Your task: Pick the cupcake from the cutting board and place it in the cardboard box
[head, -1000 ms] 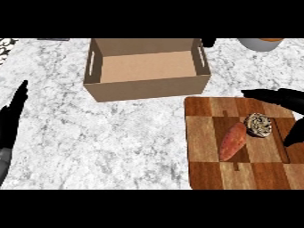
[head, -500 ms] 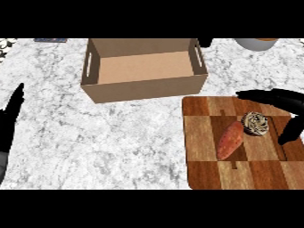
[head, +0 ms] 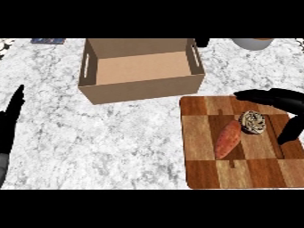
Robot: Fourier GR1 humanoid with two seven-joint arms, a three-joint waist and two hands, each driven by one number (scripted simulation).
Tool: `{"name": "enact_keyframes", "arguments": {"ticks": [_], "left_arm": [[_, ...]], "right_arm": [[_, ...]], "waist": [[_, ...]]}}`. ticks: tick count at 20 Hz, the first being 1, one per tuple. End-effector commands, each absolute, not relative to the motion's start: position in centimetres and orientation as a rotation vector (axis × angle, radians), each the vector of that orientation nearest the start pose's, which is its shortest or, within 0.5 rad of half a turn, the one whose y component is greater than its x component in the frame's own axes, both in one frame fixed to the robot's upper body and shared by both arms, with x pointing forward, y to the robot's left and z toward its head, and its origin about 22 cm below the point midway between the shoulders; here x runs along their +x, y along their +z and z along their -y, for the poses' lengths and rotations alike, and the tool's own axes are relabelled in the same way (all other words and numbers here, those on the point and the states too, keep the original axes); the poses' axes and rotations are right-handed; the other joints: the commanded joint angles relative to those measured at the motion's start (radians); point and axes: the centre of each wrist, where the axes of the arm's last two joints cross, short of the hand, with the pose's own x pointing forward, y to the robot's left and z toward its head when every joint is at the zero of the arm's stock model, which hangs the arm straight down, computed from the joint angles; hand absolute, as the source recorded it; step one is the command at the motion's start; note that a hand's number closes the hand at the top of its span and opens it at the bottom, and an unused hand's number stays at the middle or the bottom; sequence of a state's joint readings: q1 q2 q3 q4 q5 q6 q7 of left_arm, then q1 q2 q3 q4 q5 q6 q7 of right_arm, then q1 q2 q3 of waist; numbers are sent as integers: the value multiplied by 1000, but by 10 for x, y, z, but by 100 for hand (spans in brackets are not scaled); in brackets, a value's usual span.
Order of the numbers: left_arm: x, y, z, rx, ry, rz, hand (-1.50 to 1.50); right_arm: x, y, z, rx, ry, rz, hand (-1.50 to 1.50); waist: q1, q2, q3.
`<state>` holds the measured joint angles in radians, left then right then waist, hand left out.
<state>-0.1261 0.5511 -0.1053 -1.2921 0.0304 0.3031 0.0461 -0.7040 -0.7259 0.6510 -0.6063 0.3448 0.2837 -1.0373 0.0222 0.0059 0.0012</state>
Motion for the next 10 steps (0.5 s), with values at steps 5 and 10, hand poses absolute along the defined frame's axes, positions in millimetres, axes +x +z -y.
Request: {"name": "enact_keyframes", "arguments": {"ticks": [5,10], "left_arm": [[271,10,-345,641,-213,1359,0],[264,13,-351,637,-228,1366,0]], "right_arm": [[371,44,369,292,1683,1445,-150],[363,-1,332,286,1696,1401,-150]], "waist": [[-11,-2,-1],[-7,-2,-1]]}}
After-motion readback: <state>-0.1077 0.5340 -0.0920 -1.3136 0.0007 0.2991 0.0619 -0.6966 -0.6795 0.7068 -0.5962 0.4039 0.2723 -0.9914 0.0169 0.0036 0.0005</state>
